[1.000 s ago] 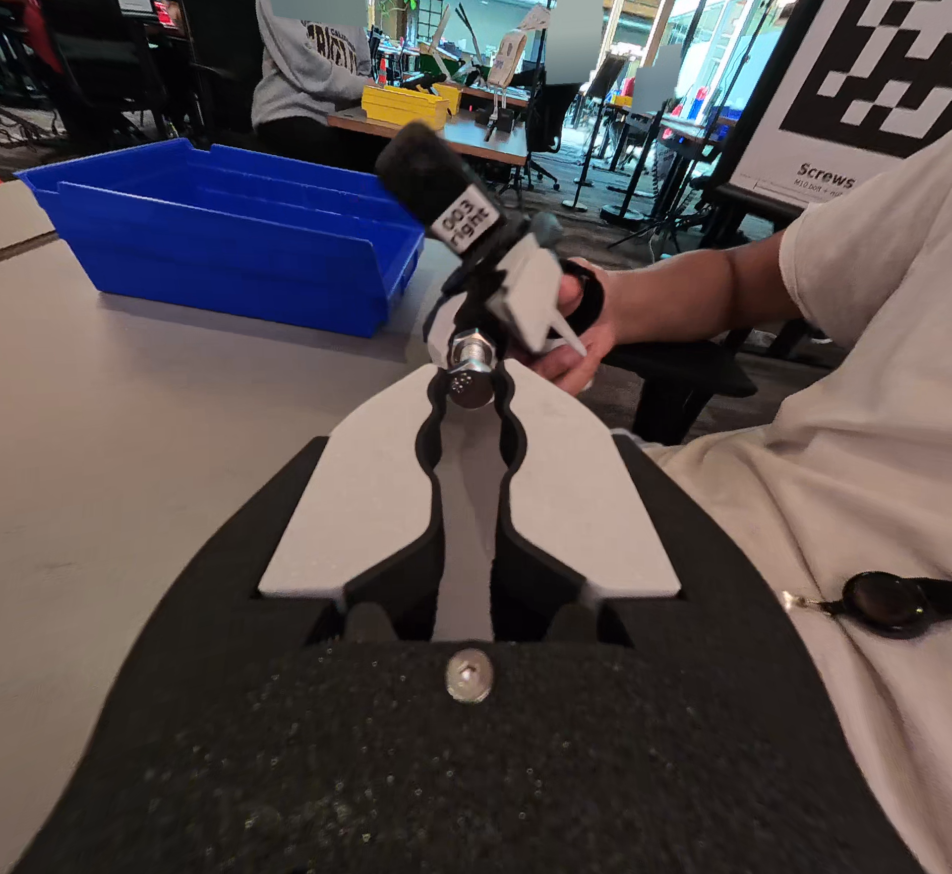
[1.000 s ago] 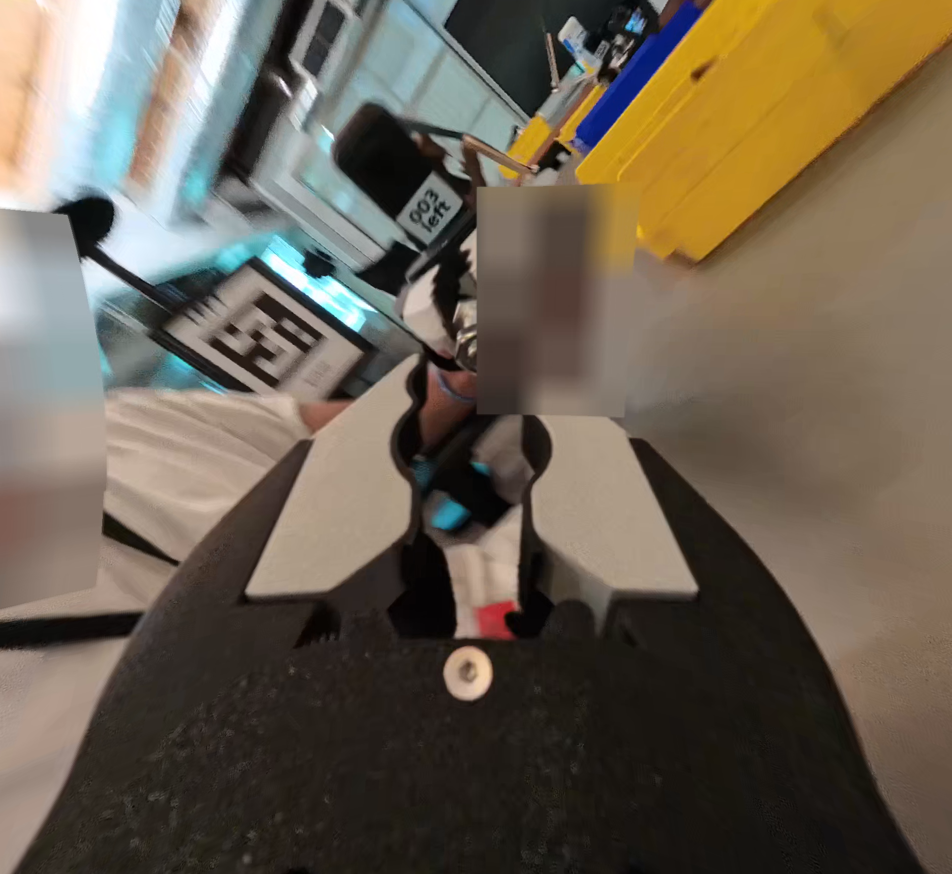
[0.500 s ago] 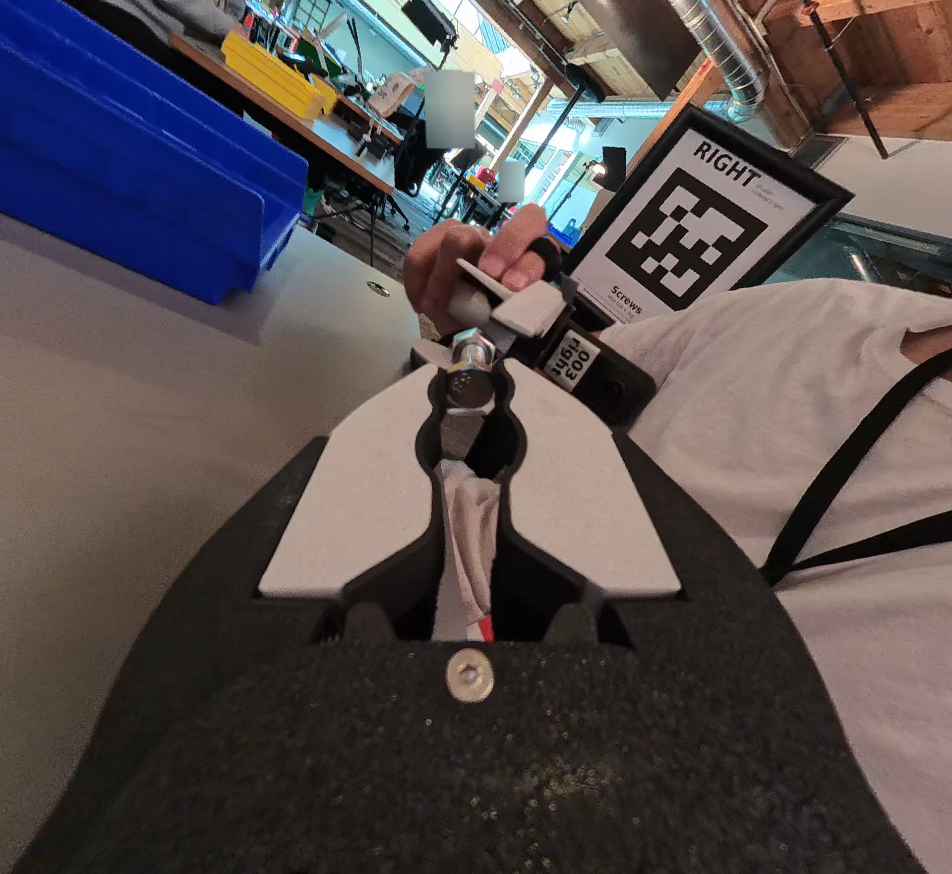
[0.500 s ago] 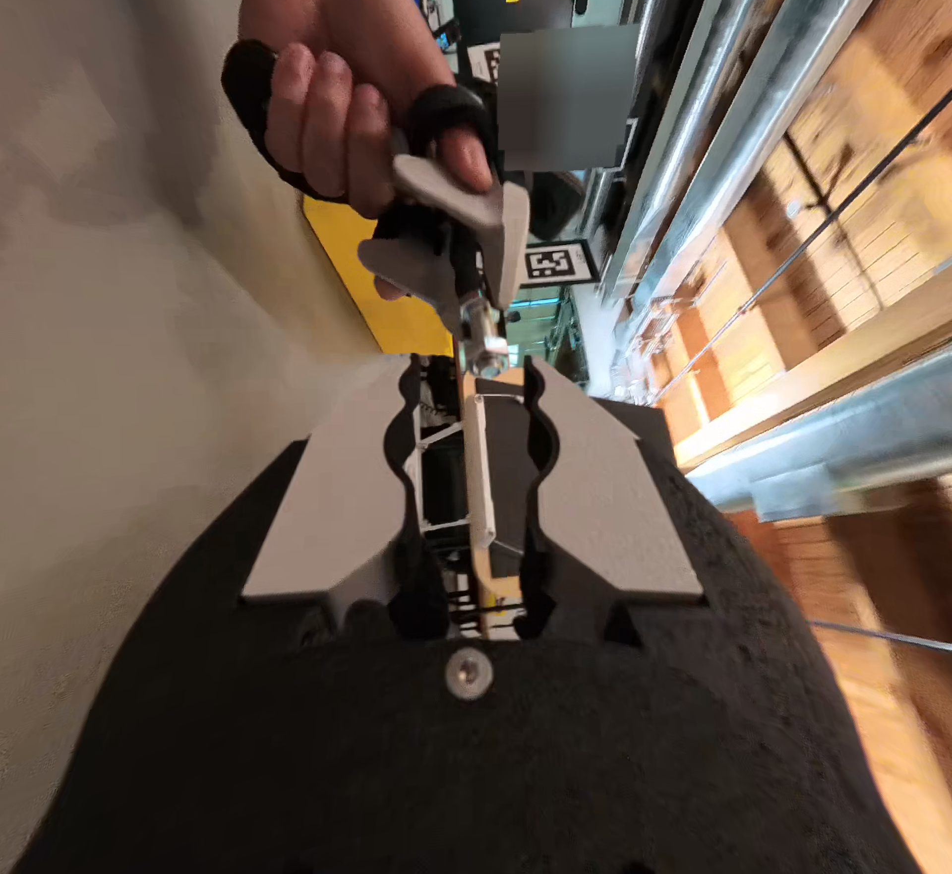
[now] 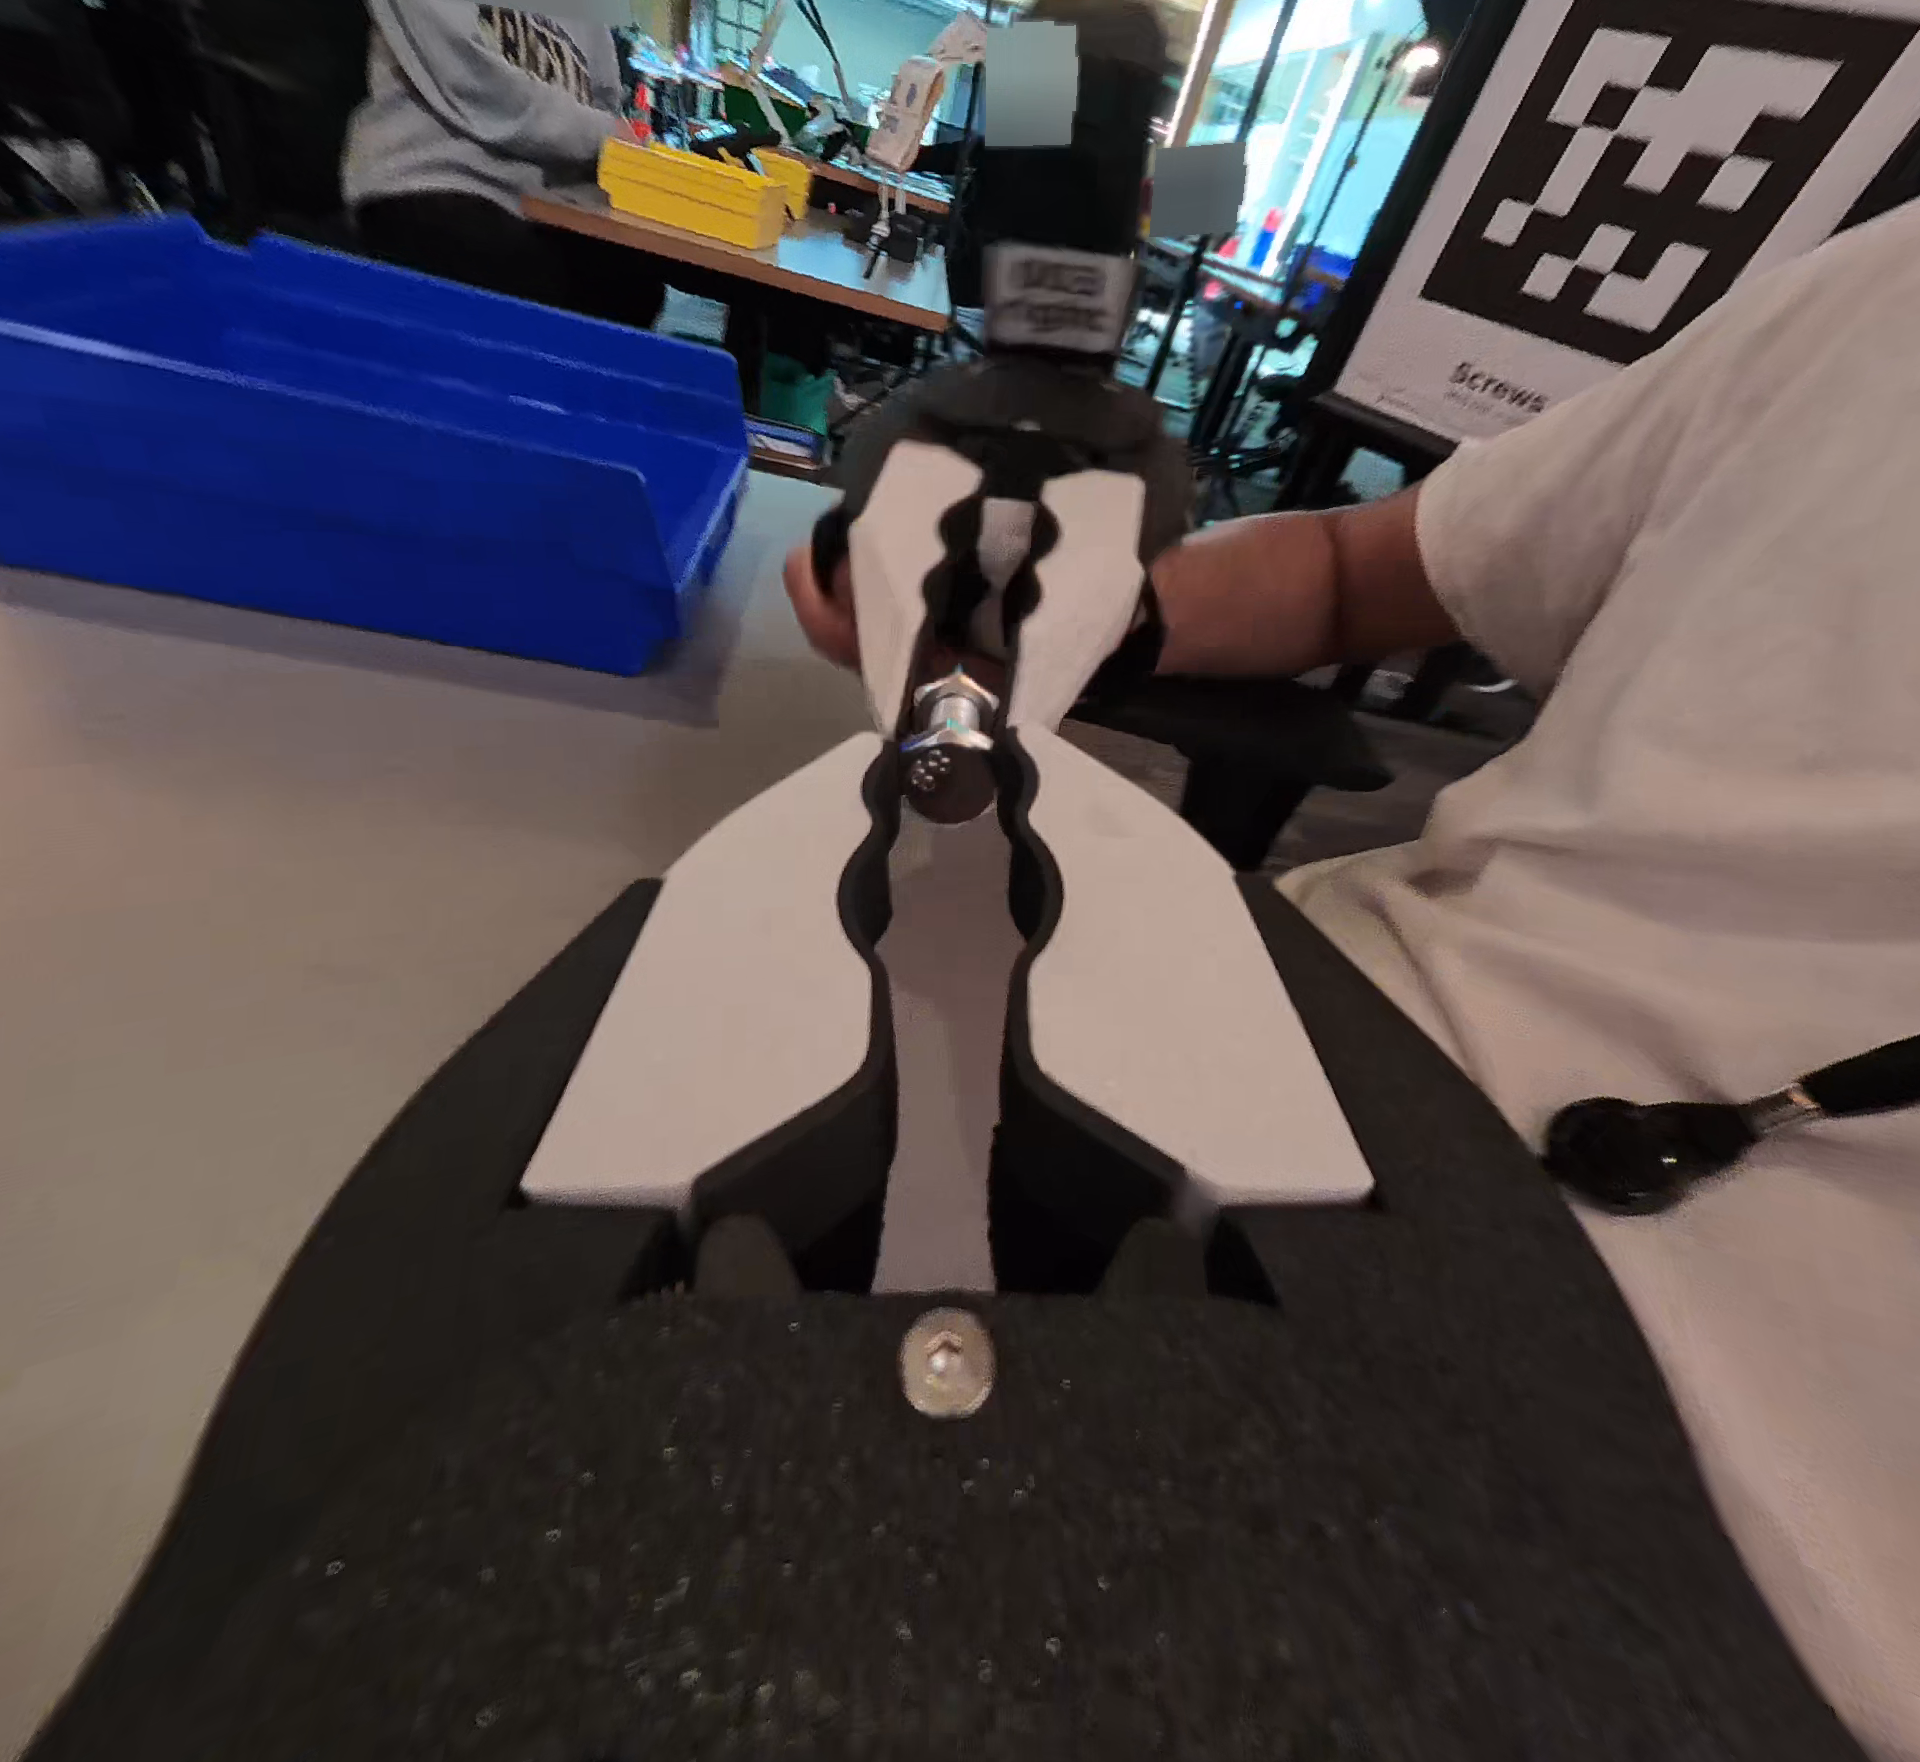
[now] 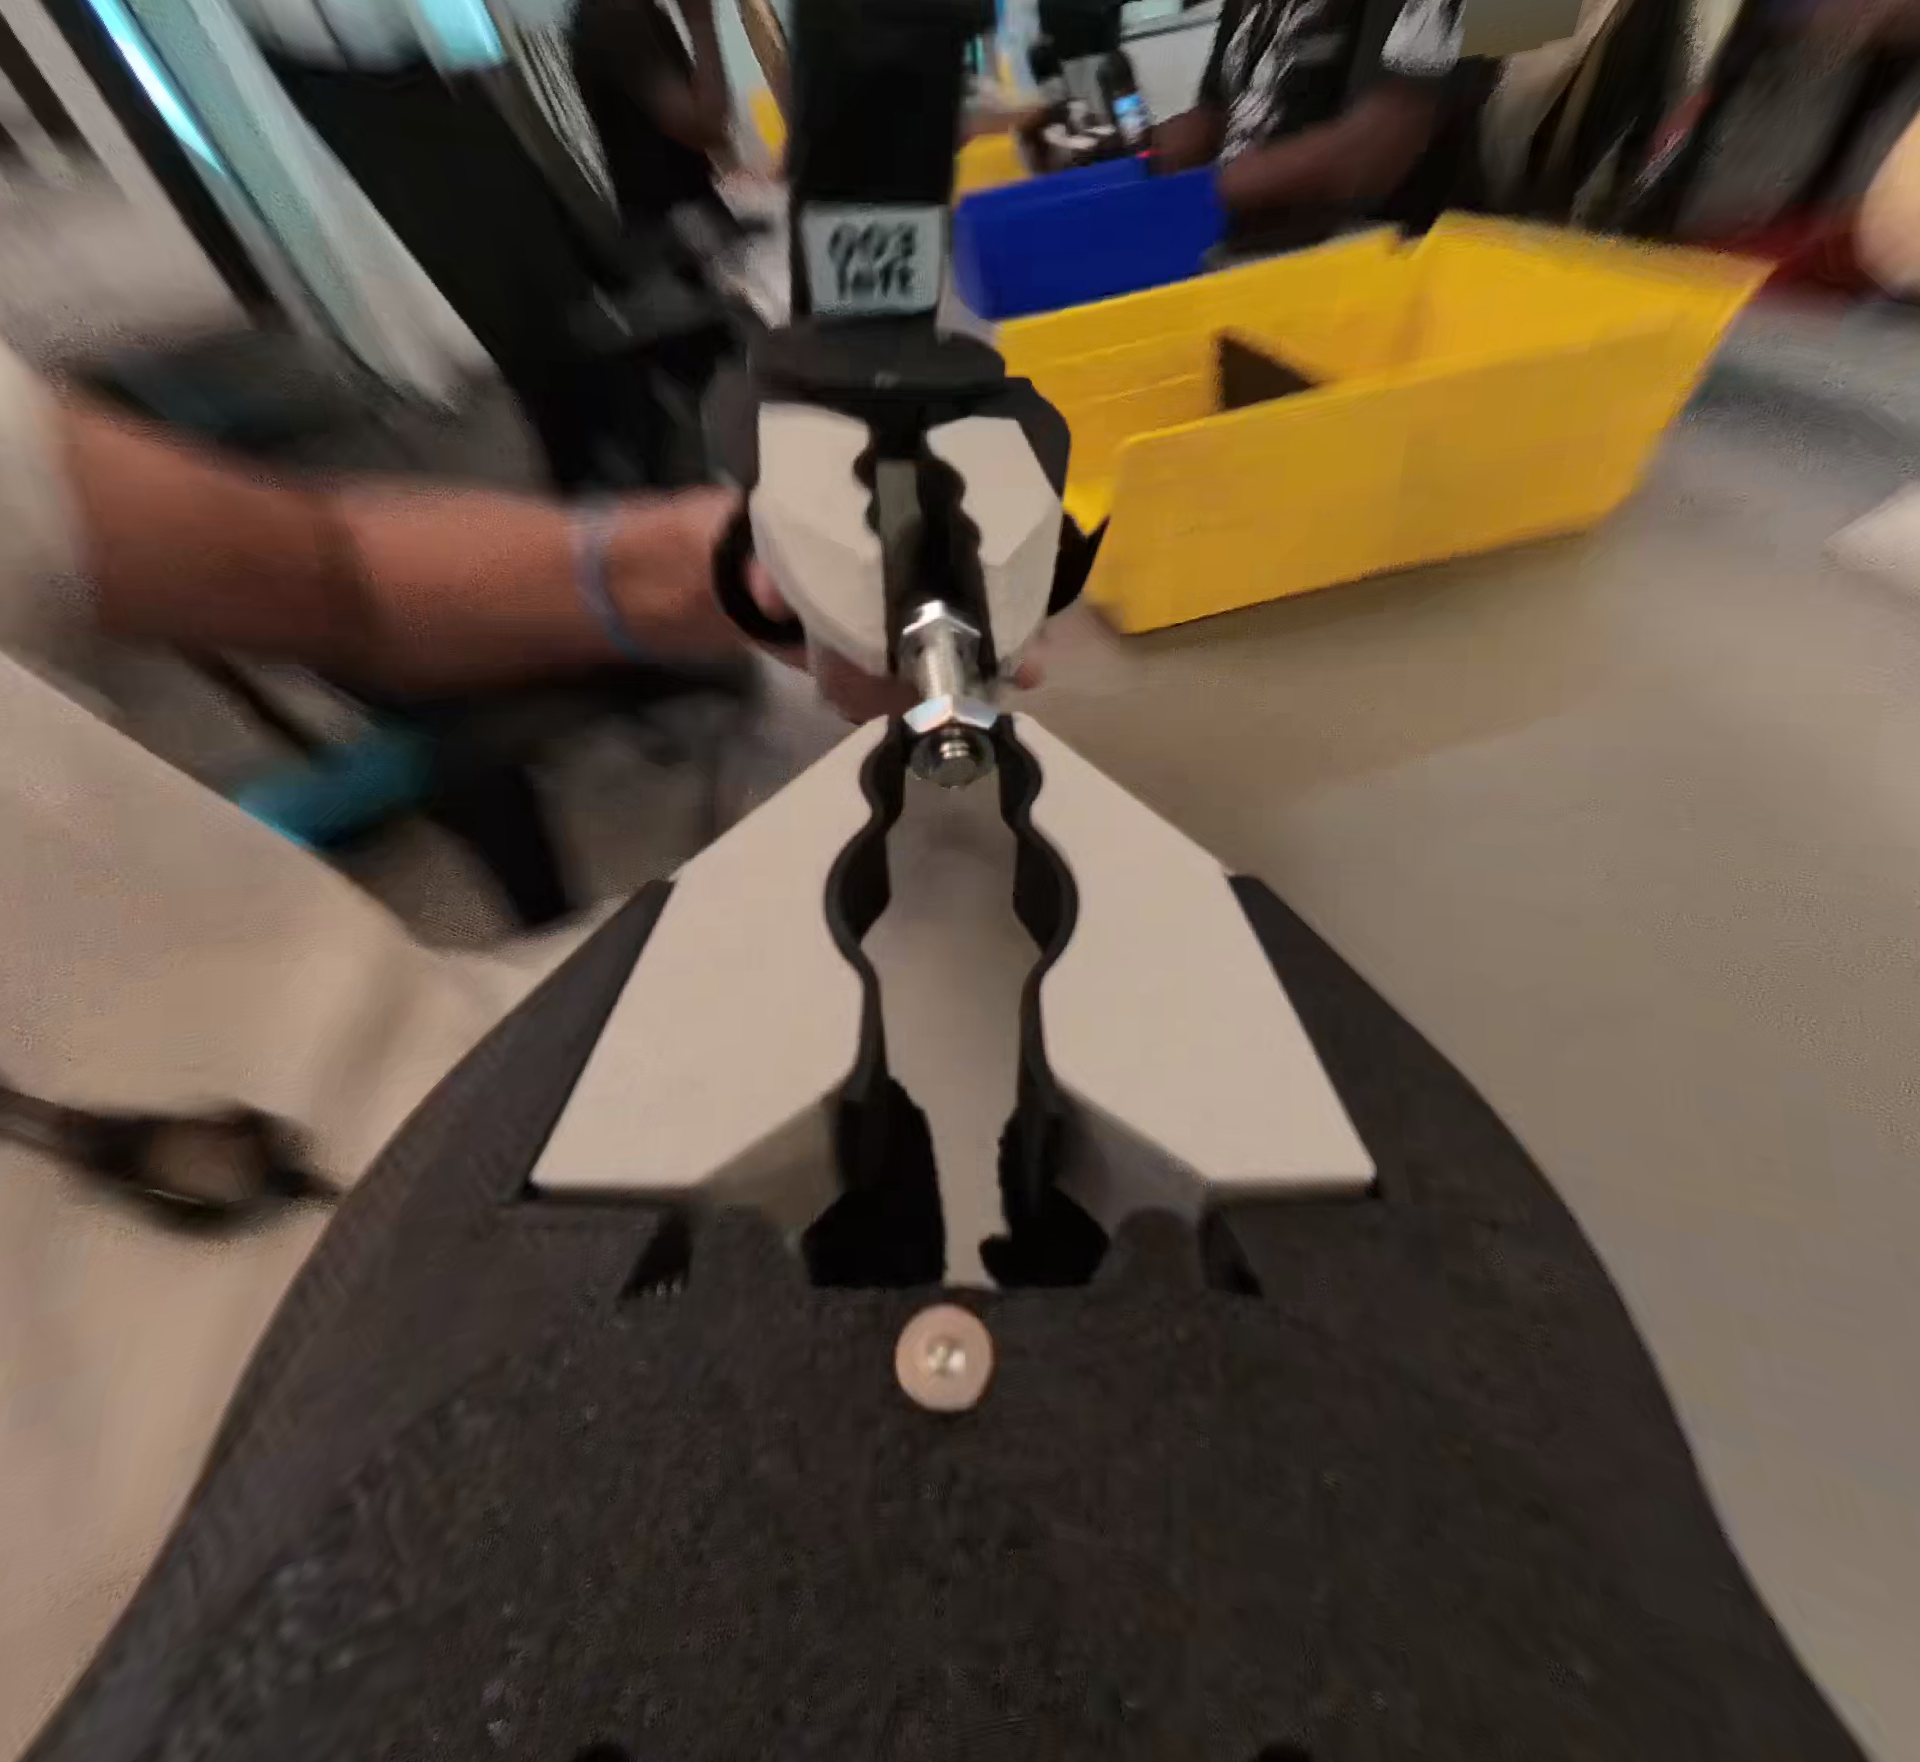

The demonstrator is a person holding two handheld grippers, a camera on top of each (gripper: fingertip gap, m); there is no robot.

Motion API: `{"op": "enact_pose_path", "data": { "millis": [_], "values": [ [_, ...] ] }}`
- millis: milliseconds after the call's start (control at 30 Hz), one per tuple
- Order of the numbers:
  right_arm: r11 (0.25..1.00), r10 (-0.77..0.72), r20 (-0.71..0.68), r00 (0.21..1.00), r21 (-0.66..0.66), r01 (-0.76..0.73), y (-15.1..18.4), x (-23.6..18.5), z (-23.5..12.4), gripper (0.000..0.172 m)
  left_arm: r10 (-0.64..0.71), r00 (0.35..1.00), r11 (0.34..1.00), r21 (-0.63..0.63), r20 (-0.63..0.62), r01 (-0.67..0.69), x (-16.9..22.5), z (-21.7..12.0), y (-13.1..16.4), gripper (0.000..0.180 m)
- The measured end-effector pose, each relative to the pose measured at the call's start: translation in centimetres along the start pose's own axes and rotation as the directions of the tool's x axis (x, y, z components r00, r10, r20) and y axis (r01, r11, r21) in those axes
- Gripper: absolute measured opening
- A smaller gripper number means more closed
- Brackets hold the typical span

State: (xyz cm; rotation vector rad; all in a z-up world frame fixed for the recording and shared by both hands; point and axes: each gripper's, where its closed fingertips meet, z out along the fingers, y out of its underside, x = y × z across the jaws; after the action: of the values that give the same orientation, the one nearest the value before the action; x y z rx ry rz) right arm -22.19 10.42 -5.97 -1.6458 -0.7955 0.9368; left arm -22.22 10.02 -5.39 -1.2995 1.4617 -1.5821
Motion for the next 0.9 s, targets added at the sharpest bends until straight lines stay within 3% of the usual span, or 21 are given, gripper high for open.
{"op": "enact_pose_path", "data": {
  "millis": [33,100,133,167,200,267,333,400,467,500,533,567,600,667,700,733,900],
  "values": [
    [0.963,0.264,0.103,0.959,0.025,-0.268,-0.4,-0.1,0.0,0.017,0.042,0.999,0.999,0.005,0.018,-0.043,0.0,-0.1,-0.2,0.017],
    [0.734,0.655,0.291,0.697,-0.028,-0.679,-0.5,-0.3,0.0,0.016,0.127,0.991,0.992,-0.006,0.053,-0.127,0.1,-0.2,-0.3,0.017],
    [0.627,0.742,0.346,0.574,-0.057,-0.777,-0.4,-0.3,0.0,0.017,0.162,0.984,0.987,-0.022,0.074,-0.160,0.0,-0.1,-0.2,0.017],
    [0.580,0.771,0.375,0.516,-0.076,-0.811,-0.2,-0.4,0.0,0.017,0.184,0.980,0.983,-0.036,0.082,-0.181,0.0,-0.1,-0.1,0.017],
    [0.580,0.772,0.368,0.518,-0.074,-0.812,0.0,-0.4,0.0,0.017,0.190,0.978,0.981,-0.049,0.083,-0.186,0.0,0.0,0.1,0.017],
    [0.688,0.693,0.311,0.651,-0.013,-0.726,0.0,-0.2,-0.2,0.017,0.163,0.984,0.986,-0.045,0.076,-0.160,-0.1,0.1,0.2,0.017],
    [0.819,0.543,0.248,0.802,0.055,-0.571,-0.7,0.0,-0.7,0.039,0.103,0.994,0.995,-0.007,0.048,-0.103,0.1,0.1,0.0,0.017],
    [0.947,0.307,0.119,0.944,0.060,-0.315,-0.4,0.6,-1.1,0.052,0.045,0.999,0.999,0.029,0.021,-0.046,0.1,0.0,-0.4,0.017],
    [0.998,-0.062,-0.034,0.998,-0.018,0.061,0.5,1.1,-1.4,0.054,-0.024,1.000,0.998,0.066,-0.015,0.024,0.2,-0.1,-0.9,0.017],
    [0.961,-0.274,-0.114,0.955,-0.080,0.266,0.8,1.6,-1.5,0.054,-0.065,0.997,0.995,0.078,-0.041,0.068,0.3,-0.1,-1.0,0.017],
    [0.878,-0.477,-0.184,0.860,-0.141,0.457,0.7,1.9,-1.8,0.054,-0.109,0.992,0.990,0.083,-0.067,0.115,0.4,-0.1,-1.0,0.017],
    [0.748,-0.663,-0.248,0.706,-0.216,0.627,0.5,2.3,-2.1,0.054,-0.147,0.986,0.984,0.088,-0.084,0.154,0.3,-0.1,-1.1,0.017],
    [0.573,-0.817,-0.291,0.498,-0.305,0.761,0.1,2.5,-2.4,0.053,-0.185,0.977,0.977,0.085,-0.105,0.194,0.4,0.0,-1.0,0.017],
    [0.181,-0.959,-0.277,0.061,-0.433,0.883,-0.4,1.6,-2.5,0.045,-0.256,0.958,0.962,0.061,-0.132,0.266,0.3,0.2,-0.5,0.017],
    [0.046,-0.965,-0.252,-0.078,-0.451,0.891,-0.2,0.9,-2.3,0.039,-0.284,0.950,0.955,0.056,-0.127,0.293,0.1,0.3,-0.3,0.017],
    [-0.025,-0.962,-0.231,-0.144,-0.454,0.891,0.2,0.4,-2.0,0.039,-0.313,0.939,0.946,0.046,-0.141,0.322,0.1,0.4,-0.1,0.017],
    [-0.131,-0.951,-0.193,-0.243,-0.460,0.878,0.8,-0.3,-1.4,0.035,-0.364,0.916,0.929,0.014,-0.167,0.371,0.2,0.7,0.4,0.017]
  ]
}}
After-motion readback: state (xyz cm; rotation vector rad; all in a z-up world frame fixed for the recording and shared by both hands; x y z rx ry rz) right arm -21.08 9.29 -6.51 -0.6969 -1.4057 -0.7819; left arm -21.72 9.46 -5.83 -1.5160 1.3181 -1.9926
